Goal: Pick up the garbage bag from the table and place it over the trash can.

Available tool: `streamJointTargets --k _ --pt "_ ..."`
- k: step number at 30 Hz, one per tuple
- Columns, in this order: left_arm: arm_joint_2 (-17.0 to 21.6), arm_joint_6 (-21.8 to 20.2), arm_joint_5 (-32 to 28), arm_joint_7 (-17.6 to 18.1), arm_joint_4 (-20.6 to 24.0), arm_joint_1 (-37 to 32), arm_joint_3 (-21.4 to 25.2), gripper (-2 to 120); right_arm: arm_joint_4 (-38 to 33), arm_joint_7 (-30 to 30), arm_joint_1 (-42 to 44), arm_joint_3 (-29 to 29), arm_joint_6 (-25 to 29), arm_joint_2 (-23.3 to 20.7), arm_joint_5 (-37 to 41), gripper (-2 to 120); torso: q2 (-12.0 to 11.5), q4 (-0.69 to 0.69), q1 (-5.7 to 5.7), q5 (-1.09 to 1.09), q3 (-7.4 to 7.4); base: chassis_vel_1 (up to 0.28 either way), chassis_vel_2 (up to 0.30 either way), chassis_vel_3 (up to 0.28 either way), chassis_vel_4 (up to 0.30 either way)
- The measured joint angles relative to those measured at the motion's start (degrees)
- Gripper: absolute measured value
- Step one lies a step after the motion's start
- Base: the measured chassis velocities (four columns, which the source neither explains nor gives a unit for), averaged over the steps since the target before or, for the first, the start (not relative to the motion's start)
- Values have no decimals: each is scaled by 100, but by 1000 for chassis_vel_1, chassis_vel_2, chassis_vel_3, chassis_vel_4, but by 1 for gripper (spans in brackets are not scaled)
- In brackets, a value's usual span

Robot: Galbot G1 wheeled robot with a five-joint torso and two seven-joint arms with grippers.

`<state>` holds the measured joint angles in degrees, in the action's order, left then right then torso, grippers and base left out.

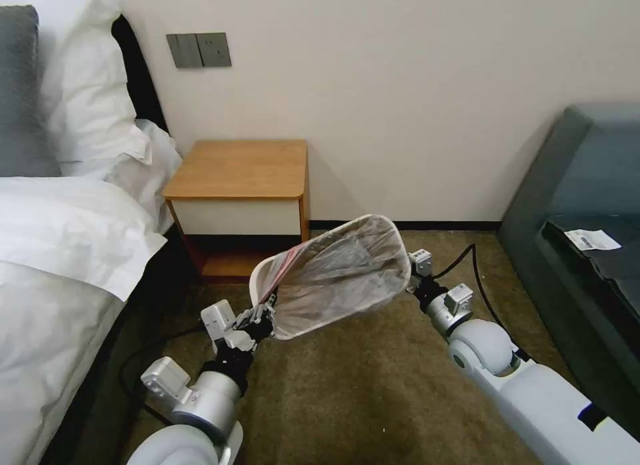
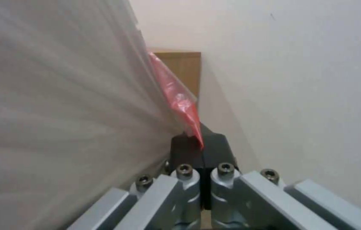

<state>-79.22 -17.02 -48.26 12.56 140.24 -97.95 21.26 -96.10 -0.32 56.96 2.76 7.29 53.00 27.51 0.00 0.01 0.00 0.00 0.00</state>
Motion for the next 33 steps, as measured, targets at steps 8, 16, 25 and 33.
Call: streamJointTargets --k 8,16,25,33 --pt "20 -10 77 -88 27 -63 -172 9 274 3 -118 -71 5 121 -81 0 0 0 0 -1 0 0 0 0 0" --pt "51 47 448 -148 -164 147 18 9 237 102 -17 -13 54 168 -267 6 0 -1 0 0 0 0 0 0 0" --pt "64 203 754 -101 -635 447 269 7 -233 183 175 100 48 -5 -394 37 0 -1 0 -1 0 0 0 0 0" --pt "82 275 791 -34 -921 637 333 7 -404 200 336 190 112 -105 -485 68 0 -1 0 -1 0 0 0 0 0"
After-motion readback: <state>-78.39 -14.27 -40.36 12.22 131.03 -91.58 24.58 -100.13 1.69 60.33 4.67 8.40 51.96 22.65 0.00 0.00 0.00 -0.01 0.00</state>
